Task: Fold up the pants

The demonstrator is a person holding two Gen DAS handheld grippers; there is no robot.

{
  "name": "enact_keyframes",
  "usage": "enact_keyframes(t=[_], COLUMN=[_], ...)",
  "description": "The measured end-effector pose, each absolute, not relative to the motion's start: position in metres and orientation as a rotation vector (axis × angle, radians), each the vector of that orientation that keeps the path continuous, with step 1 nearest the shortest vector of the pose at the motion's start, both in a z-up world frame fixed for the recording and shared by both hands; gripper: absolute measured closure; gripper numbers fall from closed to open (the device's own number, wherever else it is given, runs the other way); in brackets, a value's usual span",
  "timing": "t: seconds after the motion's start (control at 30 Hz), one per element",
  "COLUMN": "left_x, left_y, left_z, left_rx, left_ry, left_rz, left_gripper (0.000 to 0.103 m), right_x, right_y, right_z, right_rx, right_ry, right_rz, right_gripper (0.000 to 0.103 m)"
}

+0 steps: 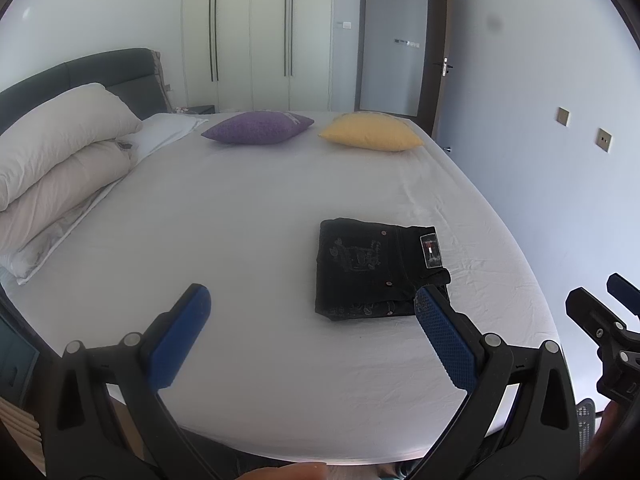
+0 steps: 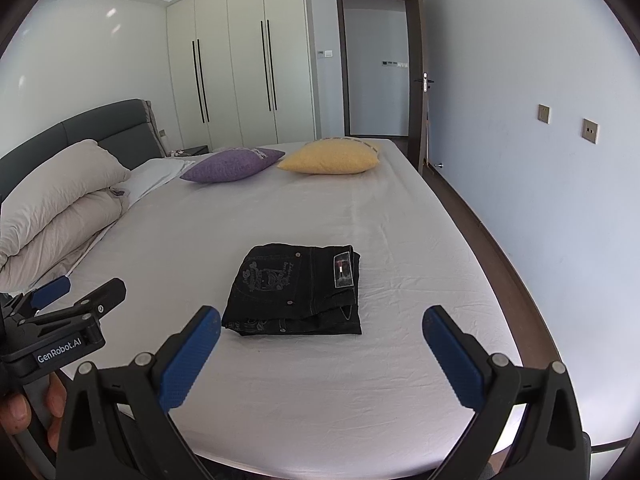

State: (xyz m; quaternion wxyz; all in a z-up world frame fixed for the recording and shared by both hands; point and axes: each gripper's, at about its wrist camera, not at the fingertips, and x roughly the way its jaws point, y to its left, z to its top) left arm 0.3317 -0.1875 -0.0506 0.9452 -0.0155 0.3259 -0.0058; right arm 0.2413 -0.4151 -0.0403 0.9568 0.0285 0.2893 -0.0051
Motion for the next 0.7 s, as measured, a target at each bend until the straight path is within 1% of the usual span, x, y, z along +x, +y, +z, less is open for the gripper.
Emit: enact_keyframes(t=[0.7], left_x=[0.326], left_y=[-0.191], left_z=[-0.0455], left_rx=[-0.03], left_ry=[0.66], left_rz=[-0.029], left_gripper=[0.0], right_x=[0.2416], right_y=[-0.4158], right_z=[-0.0416], right_rx=[0.056], right_ry=[0.589], right_rz=[-0.009], right_gripper=[0.0])
